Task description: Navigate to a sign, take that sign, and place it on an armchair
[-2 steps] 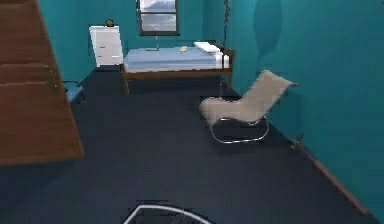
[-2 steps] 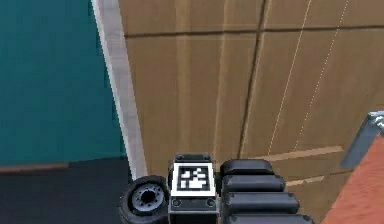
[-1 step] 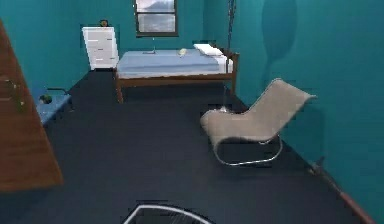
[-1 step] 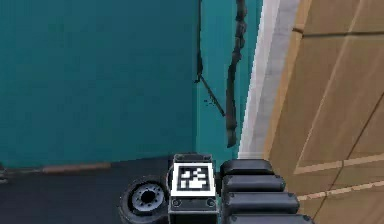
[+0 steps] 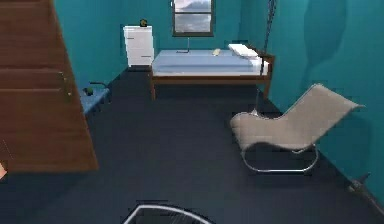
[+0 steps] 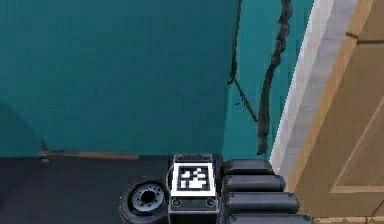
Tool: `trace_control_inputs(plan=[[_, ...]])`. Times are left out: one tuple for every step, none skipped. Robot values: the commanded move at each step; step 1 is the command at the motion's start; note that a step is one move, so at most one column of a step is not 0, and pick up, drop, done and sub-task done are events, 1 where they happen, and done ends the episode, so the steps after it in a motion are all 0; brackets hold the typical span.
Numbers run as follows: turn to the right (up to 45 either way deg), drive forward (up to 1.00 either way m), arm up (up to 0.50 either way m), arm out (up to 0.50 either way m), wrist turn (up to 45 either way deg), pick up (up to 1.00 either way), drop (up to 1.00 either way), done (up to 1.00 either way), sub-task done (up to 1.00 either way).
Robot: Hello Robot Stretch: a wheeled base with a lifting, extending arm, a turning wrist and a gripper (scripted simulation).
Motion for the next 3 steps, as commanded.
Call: trace_control_inputs(plan=[[0.0, 1.00, 0.00, 0.00, 0.0, 0.00, 0.00, 0.00, 0.00], [0.0, 1.00, 0.00, 0.00, 0.0, 0.00, 0.00, 0.00, 0.00], [-3.0, 0.00, 0.00, 0.00, 0.0, 0.00, 0.00, 0.00, 0.00]])
